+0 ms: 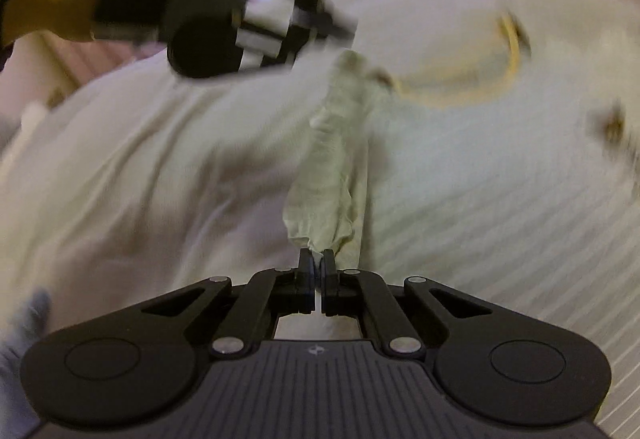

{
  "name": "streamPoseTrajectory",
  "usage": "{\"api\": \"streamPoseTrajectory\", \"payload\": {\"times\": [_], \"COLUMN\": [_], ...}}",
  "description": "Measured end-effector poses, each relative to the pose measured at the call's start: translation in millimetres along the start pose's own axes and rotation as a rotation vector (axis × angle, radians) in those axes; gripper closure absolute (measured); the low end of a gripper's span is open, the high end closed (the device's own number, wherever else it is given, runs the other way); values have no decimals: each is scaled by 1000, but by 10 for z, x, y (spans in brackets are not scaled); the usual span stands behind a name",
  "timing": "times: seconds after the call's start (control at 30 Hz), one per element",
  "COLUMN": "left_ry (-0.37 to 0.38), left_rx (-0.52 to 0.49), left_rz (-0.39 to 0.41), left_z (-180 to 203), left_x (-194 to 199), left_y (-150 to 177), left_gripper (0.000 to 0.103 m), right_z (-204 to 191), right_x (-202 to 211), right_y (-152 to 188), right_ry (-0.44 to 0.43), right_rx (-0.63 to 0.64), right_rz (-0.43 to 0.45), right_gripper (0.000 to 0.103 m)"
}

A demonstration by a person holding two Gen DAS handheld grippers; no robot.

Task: Fold clothes
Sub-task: 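Release the cloth with both grippers and reposition them over the striped T-shirt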

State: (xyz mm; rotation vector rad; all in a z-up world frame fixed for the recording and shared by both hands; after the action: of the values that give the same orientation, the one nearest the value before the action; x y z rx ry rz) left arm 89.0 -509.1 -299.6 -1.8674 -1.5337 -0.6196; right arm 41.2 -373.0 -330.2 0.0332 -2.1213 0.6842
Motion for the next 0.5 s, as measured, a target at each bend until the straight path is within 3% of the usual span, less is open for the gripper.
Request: {"api": "streamPoseTrajectory", "payload": {"times": [0.07,0.13,0.23,0.27,0.4,0.5], "left_ry": [11,27,59,71,108,121], "left_rx": [32,58,150,206,495,800], "left_rz": [22,6,-46,-77,-175,-212], "left_z": [-11,-3,17,27,142,303], "left_x": [-58,-114,-148,-136,37,248], "left_y": [-151,-122,61,163,432,458], "left_gripper": [97,95,93,93,80,74], "right_z": [164,289,416,459,608,753], "right_x": [-84,-119,-57,-14,219,294], "right_y": [32,29,42,38,-83,-285], "right_ry": [-25,-28,-10,-7,-4,0], "right_rx": [-141,-205,-208,-204,-137,-84], "right_rz": [-25,-28,-40,-40,3,34], "right_gripper": [100,97,75,67,66,65]}}
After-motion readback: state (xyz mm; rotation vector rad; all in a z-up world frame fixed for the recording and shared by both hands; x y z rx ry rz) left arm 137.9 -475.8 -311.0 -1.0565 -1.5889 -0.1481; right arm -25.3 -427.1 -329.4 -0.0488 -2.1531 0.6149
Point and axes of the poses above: each gripper's, at about its wrist camera, not at the fingertips, and x roughly against the way its jaws point, z to its right, y to its underside, the point moved 10 cm from there along -x, roughly the way its jaws point, and after that the axes turned 3 degrees about -x, right-handed, at the moved point
